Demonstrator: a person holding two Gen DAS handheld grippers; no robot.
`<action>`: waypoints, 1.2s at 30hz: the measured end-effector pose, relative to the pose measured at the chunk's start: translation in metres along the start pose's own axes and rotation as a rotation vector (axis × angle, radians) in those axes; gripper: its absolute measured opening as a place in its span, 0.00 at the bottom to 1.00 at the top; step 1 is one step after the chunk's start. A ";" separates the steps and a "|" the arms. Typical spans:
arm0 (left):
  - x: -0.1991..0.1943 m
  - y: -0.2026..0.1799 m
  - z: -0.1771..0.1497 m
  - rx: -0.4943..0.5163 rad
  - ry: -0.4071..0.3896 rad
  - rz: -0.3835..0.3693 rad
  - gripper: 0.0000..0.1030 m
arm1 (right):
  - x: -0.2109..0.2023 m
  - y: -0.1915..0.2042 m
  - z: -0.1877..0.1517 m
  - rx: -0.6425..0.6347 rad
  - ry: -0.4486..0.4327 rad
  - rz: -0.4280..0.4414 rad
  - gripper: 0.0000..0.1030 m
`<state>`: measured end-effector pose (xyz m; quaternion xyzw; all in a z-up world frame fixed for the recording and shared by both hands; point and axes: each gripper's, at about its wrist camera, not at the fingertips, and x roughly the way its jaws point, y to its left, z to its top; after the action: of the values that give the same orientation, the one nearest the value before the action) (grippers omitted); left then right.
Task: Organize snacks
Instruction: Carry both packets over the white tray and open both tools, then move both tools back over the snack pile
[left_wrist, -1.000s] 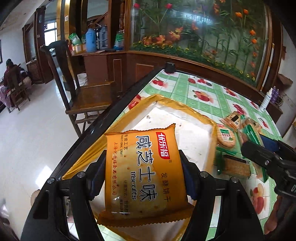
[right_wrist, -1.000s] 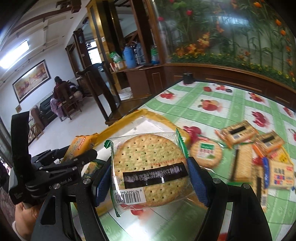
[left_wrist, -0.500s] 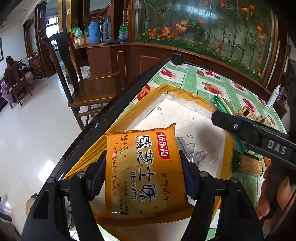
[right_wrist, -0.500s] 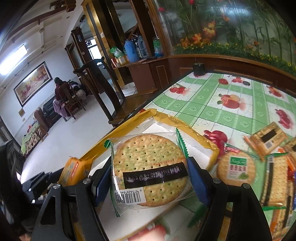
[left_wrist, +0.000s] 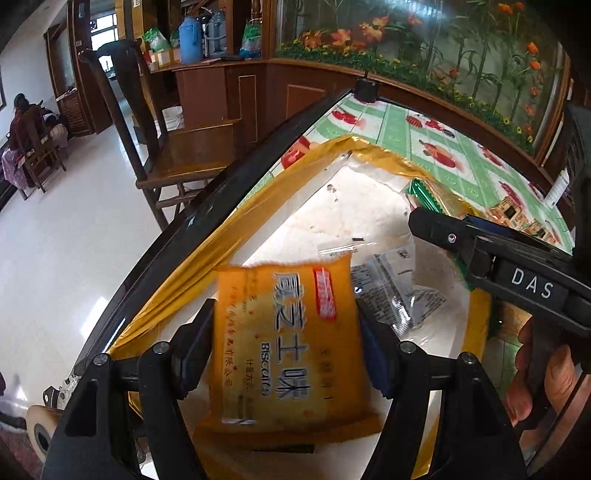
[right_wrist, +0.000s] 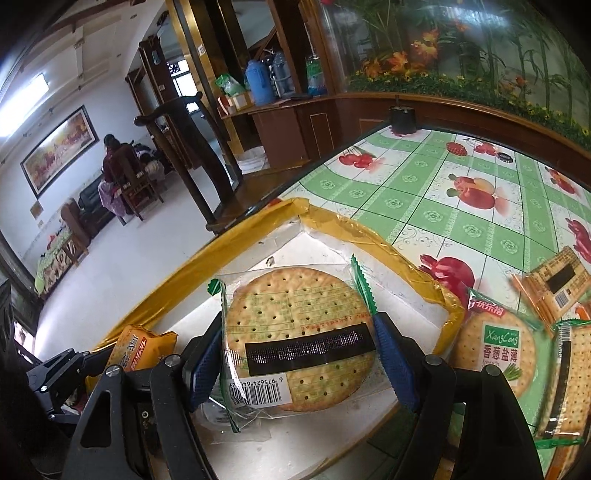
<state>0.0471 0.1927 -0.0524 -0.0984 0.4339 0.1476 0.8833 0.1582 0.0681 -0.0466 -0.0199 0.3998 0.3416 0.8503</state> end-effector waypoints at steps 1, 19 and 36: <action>0.000 0.000 0.000 -0.002 0.003 0.005 0.74 | 0.002 0.000 0.000 -0.001 0.007 -0.002 0.76; -0.011 -0.013 -0.004 -0.001 0.013 -0.020 1.00 | -0.080 -0.041 -0.025 0.085 -0.097 -0.040 0.80; -0.038 -0.121 -0.015 0.214 -0.034 -0.178 1.00 | -0.191 -0.179 -0.130 0.331 -0.134 -0.281 0.83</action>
<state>0.0557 0.0678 -0.0261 -0.0391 0.4219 0.0232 0.9055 0.0932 -0.2170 -0.0453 0.0872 0.3864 0.1501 0.9058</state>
